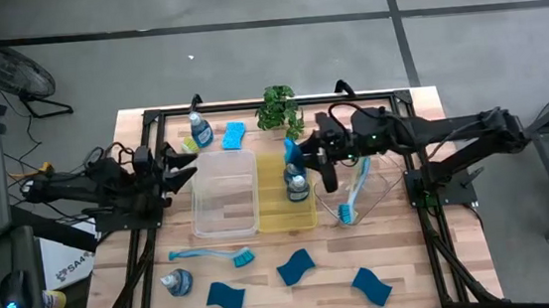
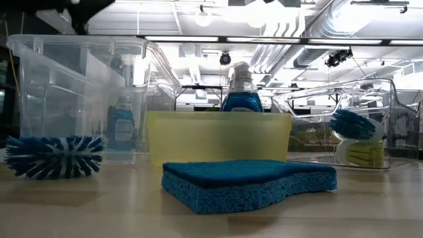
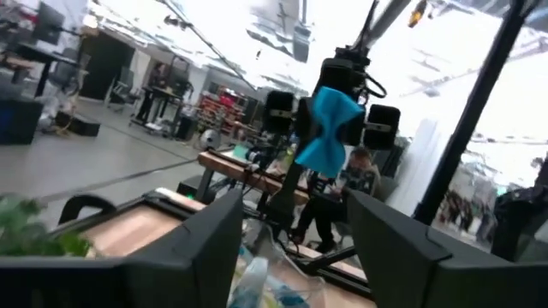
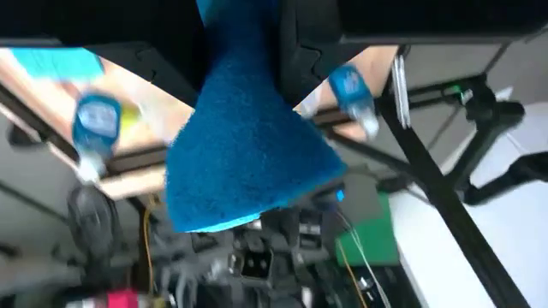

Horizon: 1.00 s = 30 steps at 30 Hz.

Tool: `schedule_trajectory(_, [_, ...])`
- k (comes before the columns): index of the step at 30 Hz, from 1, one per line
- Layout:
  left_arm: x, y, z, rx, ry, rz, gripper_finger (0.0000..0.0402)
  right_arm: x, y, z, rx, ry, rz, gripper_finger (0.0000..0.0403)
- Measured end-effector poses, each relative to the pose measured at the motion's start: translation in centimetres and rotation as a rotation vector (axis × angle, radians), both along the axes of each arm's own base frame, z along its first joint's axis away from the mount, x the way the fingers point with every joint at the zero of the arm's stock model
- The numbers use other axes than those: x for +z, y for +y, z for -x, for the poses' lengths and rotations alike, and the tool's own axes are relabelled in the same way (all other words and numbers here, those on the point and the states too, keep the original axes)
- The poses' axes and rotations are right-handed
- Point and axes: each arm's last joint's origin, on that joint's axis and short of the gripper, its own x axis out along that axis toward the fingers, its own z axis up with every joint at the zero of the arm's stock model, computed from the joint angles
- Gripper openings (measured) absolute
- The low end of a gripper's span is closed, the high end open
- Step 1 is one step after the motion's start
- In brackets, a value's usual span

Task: Pick & Place Kitchen Sink Supplies
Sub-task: Put the blue sponge into the white bin

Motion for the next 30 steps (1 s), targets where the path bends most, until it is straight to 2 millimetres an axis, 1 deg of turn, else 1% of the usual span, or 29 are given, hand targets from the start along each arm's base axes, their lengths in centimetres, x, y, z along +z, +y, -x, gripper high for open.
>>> schedule_trajectory(4, [3.1, -0.4, -1.9, -0.031, 0.040, -0.057, 0.0218, 0.1, 0.1, -1.9, 0.050, -0.127, -0.001, 0.0103])
schedule_trajectory(6, [4.3, -0.6, -3.0, -0.035, 0.061, -0.074, 0.0218, 0.2, 0.2, -2.7, 0.082, -0.200, -0.003, 0.0103])
schedule_trajectory(9, [5.7, -1.0, -4.6, -0.064, 0.082, -0.110, 0.0218, 0.5, 0.4, -3.6, 0.142, -0.310, -0.005, 0.0103])
schedule_trajectory(12, [6.9, -1.3, -6.0, -0.104, 0.036, -0.138, 0.0218, 0.9, 0.6, -4.0, 0.197, -0.401, -0.020, 0.0103])
schedule_trajectory(15, [7.6, -1.7, -7.5, -0.145, -0.005, -0.156, 0.0218, 1.2, 0.7, -4.1, 0.248, -0.457, -0.035, 0.0103])
schedule_trajectory(17, [7.7, -1.7, -8.5, -0.168, -0.014, -0.159, 0.0218, 1.4, 0.8, -4.0, 0.269, -0.475, -0.040, 0.0103])
schedule_trajectory(23, [8.1, -0.6, -12.4, -0.294, -0.123, -0.106, 0.0218, 1.7, 0.9, -3.8, 0.323, -0.509, -0.030, 0.0103])
schedule_trajectory(27, [8.4, 0.2, -15.3, -0.399, -0.118, -0.071, 0.0218, 1.9, 0.9, -3.7, 0.349, -0.531, -0.022, 0.0103])
schedule_trajectory(30, [8.9, 0.1, -17.3, -0.477, -0.114, -0.069, 0.0218, 2.0, 0.9, -3.7, 0.347, -0.543, 0.012, 0.0103])
